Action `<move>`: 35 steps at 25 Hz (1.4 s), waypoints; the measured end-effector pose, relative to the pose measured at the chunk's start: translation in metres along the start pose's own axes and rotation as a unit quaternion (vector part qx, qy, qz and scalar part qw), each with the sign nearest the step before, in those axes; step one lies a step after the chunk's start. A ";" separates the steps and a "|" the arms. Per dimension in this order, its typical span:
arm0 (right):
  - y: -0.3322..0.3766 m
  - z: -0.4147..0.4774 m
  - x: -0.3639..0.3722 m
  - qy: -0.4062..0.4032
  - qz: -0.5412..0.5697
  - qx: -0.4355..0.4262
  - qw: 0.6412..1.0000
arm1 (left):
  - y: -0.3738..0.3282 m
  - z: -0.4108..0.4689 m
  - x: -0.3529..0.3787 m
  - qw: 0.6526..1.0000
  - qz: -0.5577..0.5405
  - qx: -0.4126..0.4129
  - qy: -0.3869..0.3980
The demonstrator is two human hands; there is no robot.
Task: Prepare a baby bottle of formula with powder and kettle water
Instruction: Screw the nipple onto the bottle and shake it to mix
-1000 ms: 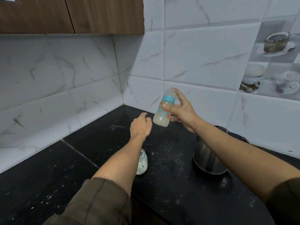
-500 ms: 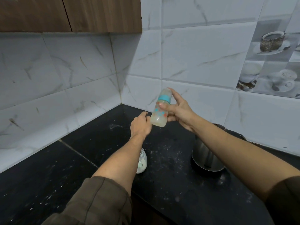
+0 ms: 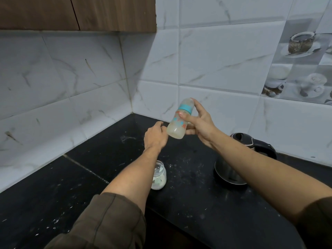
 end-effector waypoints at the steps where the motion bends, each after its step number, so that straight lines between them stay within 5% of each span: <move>1: 0.002 0.002 -0.005 -0.039 0.041 -0.010 0.998 | 0.003 0.001 -0.001 1.000 -0.004 0.000 0.001; 4: 0.003 0.009 -0.022 -0.145 0.175 -0.027 0.974 | 0.011 0.000 -0.004 1.000 -0.006 0.002 0.008; 10: -0.007 0.003 0.020 -0.028 -0.004 -0.001 1.000 | 0.023 0.006 -0.007 0.999 -0.005 0.031 0.025; 15: -0.006 0.006 -0.016 -0.197 0.187 -0.045 0.961 | 0.025 0.006 -0.006 0.999 -0.010 0.034 0.038; 21: -0.006 0.007 0.021 -0.026 -0.004 0.011 1.000 | 0.018 0.006 -0.007 0.999 -0.002 0.029 0.032; 26: 0.003 0.015 -0.016 -0.166 0.198 -0.027 0.966 | 0.008 0.004 -0.014 1.000 -0.007 0.008 0.011; 31: -0.001 0.013 0.009 0.012 0.005 0.024 1.000 | -0.006 0.001 -0.007 1.000 0.003 0.014 0.010; 35: 0.013 0.017 -0.021 -0.085 0.125 -0.011 0.988 | -0.009 -0.001 -0.008 1.000 -0.006 -0.005 -0.003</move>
Point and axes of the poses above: each hand's wrist, its own z-axis towards the middle knuckle, its own x-axis out of the palm, y = z × x, the point moved 9 cm from there along z, towards the middle knuckle, and after that the axes turned 5 degrees about z, right-handed, at the moved point
